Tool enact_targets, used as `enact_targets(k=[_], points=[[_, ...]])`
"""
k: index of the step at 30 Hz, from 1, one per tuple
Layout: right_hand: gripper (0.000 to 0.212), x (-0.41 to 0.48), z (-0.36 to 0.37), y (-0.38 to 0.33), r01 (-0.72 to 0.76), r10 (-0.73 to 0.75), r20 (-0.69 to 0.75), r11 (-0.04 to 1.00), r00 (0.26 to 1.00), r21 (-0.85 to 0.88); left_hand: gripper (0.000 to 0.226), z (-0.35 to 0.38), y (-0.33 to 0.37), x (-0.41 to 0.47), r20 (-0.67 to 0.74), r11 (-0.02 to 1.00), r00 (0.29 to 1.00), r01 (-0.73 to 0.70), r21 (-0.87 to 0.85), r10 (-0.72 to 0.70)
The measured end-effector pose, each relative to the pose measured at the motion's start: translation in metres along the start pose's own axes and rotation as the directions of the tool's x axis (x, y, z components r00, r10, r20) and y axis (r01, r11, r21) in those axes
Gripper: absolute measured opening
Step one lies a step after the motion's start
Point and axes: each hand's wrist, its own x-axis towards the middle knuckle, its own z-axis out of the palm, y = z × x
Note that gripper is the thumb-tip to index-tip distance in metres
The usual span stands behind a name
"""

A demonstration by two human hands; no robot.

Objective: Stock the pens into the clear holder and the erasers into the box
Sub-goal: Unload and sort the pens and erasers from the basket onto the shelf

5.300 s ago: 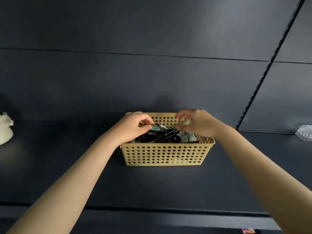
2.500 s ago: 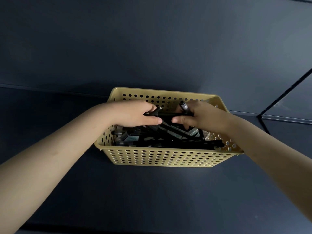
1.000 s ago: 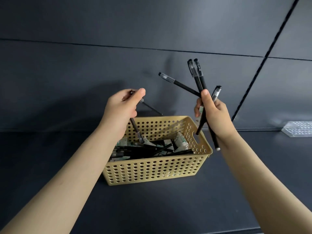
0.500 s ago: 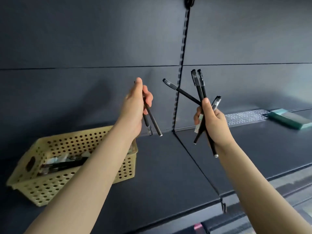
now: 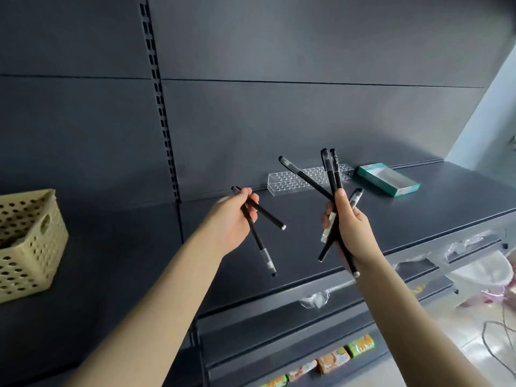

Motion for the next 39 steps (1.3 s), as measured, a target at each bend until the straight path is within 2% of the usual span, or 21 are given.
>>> enact_targets(k=[3, 5, 8, 11, 16, 24, 28, 30, 32, 35, 39], points=[[0.044, 0.028, -0.021, 0.016, -0.045, 0.045, -0.001, 0.999, 0.999, 0.028, 0.022, 0.018, -0.023, 0.027, -0.056, 0.999, 0.998, 0.033, -0.014, -0.034], [0.045, 0.048, -0.032, 0.025, -0.063, 0.063, 0.012, 0.998, 0.998, 0.018, 0.025, 0.03, -0.038, 0.047, -0.079, 0.998, 0.996, 0.048, 0.044, -0.044], [0.045, 0.079, -0.047, 0.031, -0.095, 0.095, 0.018, 0.995, 0.995, -0.027, 0.027, 0.05, -0.06, 0.079, -0.116, 0.959, 0.993, 0.057, 0.276, -0.026], [0.043, 0.109, -0.065, 0.033, -0.114, 0.114, 0.013, 0.993, 0.993, -0.019, 0.024, 0.07, -0.077, 0.105, -0.119, 0.844, 0.993, 0.044, 0.534, 0.024], [0.042, 0.151, -0.096, 0.045, -0.131, 0.131, 0.014, 0.991, 0.991, -0.019, 0.021, 0.105, -0.101, 0.138, -0.058, 0.824, 0.998, 0.011, 0.566, 0.027], [0.042, 0.207, -0.135, 0.058, -0.221, 0.221, 0.15, 0.975, 0.964, -0.016, 0.029, 0.132, -0.136, 0.176, -0.033, 0.459, 0.982, -0.057, 0.887, 0.186], [0.043, 0.227, -0.152, 0.062, -0.253, 0.258, 0.252, 0.966, 0.933, -0.051, 0.038, 0.148, -0.151, 0.181, -0.06, 0.237, 0.952, -0.014, 0.971, 0.3], [0.044, 0.235, -0.159, 0.065, -0.249, 0.254, 0.286, 0.967, 0.924, -0.057, 0.039, 0.153, -0.159, 0.184, -0.082, 0.18, 0.943, 0.024, 0.983, 0.322], [0.045, 0.24, -0.166, 0.066, -0.257, 0.263, 0.316, 0.964, 0.912, -0.063, 0.042, 0.154, -0.168, 0.188, -0.106, 0.163, 0.941, 0.055, 0.985, 0.321], [0.045, 0.242, -0.172, 0.065, -0.294, 0.288, 0.352, 0.955, 0.891, -0.04, 0.047, 0.153, -0.174, 0.191, -0.132, 0.203, 0.949, 0.075, 0.976, 0.285], [0.045, 0.245, -0.174, 0.063, -0.327, 0.31, 0.375, 0.945, 0.874, -0.021, 0.045, 0.152, -0.171, 0.196, -0.138, 0.184, 0.958, 0.092, 0.979, 0.253]])
